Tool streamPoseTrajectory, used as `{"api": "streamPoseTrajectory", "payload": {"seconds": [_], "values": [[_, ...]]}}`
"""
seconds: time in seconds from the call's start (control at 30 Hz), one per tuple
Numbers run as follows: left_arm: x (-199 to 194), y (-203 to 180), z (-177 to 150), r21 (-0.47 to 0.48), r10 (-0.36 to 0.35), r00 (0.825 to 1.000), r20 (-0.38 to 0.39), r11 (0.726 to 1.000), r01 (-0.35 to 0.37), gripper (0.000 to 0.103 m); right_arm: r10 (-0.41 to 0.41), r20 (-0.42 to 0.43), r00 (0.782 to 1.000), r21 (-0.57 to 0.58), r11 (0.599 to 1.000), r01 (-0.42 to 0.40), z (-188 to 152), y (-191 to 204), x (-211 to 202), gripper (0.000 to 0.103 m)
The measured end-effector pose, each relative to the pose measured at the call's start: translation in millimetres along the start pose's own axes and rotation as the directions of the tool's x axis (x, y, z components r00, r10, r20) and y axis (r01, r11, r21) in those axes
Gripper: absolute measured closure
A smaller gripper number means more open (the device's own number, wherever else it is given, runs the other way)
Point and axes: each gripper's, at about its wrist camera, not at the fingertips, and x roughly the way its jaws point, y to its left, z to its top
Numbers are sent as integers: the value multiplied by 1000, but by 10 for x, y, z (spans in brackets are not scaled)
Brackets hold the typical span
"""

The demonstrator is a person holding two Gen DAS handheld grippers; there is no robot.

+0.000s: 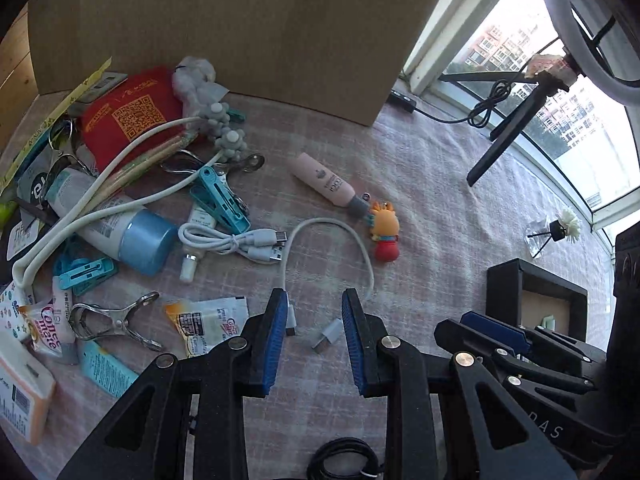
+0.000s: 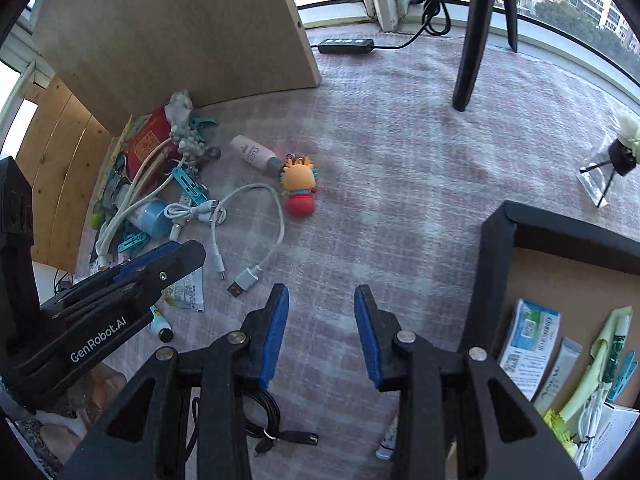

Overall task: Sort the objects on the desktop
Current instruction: 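Move both tools back to the pile and grasp the white cable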

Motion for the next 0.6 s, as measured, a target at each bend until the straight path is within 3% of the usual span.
{"api": "streamPoseTrajectory", "payload": {"seconds": [0.3,0.6], "values": [[308,208,122,-67,-38,998,-51,997,35,78,55,-70,996,84,995,-49,132,5,442,77],[491,247,135,-87,-37,997,-73,996,31,88,69,-71,995,104,993,-61,161,-16,506,78]]}}
